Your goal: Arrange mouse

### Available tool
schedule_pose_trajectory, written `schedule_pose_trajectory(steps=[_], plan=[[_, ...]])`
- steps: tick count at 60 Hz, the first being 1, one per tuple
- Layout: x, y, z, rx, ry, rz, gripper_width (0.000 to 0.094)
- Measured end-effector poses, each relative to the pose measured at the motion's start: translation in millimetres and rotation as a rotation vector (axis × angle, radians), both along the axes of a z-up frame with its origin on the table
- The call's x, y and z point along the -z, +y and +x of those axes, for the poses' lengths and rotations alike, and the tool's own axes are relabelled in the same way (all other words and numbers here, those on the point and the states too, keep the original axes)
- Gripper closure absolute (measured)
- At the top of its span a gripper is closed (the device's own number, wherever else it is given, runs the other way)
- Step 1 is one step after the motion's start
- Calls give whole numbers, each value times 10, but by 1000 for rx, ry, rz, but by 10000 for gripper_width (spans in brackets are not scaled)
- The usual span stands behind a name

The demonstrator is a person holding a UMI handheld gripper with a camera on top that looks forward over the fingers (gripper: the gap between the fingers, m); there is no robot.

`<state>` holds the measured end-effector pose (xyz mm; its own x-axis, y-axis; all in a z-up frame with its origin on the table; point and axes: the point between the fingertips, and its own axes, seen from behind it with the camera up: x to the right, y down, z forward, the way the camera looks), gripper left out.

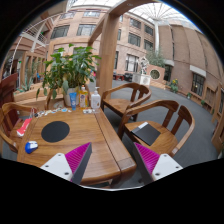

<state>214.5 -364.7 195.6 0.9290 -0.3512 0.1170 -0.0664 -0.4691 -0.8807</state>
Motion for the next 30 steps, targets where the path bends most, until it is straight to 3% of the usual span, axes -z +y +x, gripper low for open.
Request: schedule_pose_trajectory(steps=[18,30], plan=[[676,-20,-254,-7,-14,-100,82],[1365,3,-1313,-185,72,-192,82]])
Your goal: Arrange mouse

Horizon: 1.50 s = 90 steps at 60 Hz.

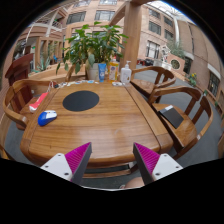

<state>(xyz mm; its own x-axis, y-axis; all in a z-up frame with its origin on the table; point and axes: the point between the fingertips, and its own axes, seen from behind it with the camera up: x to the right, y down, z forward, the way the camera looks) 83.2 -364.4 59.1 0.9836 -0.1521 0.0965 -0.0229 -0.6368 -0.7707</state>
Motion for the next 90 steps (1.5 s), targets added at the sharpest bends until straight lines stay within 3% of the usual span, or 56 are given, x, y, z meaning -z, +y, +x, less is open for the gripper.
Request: schedule_pose_trajectory(steps=[12,24,33,57,63,71,78,90], plan=[[379,234,-1357,-214,106,-40,79],[528,670,-2437,-340,189,-27,81],[621,1046,-2867,-359,217,-27,86],[663,2051,-3171,-299,209,-3,92],[710,2168,-3157,-296,136,1,176],[728,2233,-3146,-283,94,9,440],[720,2255,-3143,-279,84,18,519],[501,2292,-3270,-373,127,45,575]])
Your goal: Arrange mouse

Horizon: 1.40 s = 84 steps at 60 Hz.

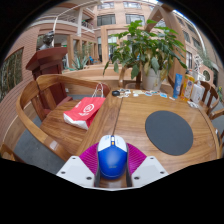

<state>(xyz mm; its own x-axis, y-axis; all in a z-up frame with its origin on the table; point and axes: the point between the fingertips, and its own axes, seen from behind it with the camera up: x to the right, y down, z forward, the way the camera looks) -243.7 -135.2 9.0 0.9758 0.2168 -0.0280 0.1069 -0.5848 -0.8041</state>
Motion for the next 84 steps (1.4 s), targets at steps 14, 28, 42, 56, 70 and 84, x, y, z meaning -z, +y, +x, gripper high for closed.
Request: schedule_pose_trajectory(steps=[14,28,42,56,70,84], plan=[[-1951,321,146,-56,181,333,575],[-1792,1042,1257,84,103,337,577],[-222,1253,1814,152,-25,42,553],[154,1181,1913,173,-1,-41,420],[-225,878,1977,190,-24,-11,96],[-950,159,2017,213,-50,63,80]])
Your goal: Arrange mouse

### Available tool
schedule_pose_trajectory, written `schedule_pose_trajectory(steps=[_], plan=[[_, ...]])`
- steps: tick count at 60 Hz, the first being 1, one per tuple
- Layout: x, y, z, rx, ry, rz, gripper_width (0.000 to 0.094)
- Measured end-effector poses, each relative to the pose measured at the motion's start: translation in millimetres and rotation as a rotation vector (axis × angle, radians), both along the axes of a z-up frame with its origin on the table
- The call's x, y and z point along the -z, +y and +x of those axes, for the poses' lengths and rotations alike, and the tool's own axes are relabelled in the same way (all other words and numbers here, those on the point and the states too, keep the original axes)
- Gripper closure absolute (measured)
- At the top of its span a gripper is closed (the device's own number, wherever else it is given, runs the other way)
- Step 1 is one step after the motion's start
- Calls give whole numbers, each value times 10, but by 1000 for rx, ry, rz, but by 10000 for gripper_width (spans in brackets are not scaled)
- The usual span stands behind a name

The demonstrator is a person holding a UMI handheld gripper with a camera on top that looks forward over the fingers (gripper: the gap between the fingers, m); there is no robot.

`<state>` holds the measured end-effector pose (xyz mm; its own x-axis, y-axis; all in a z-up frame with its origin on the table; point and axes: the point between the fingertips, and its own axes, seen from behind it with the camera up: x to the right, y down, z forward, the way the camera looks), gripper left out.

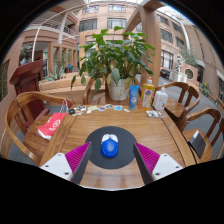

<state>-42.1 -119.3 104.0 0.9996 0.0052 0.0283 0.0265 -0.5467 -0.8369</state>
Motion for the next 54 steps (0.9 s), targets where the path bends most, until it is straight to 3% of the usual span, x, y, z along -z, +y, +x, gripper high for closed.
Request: schedule_pose_trajectory(steps=[15,30,54], plan=[[-611,-834,-69,-8,2,56,77],[-890,-1419,-80,-12,-23,87,80],[-994,-1639,-51,-18,-37,97,82]])
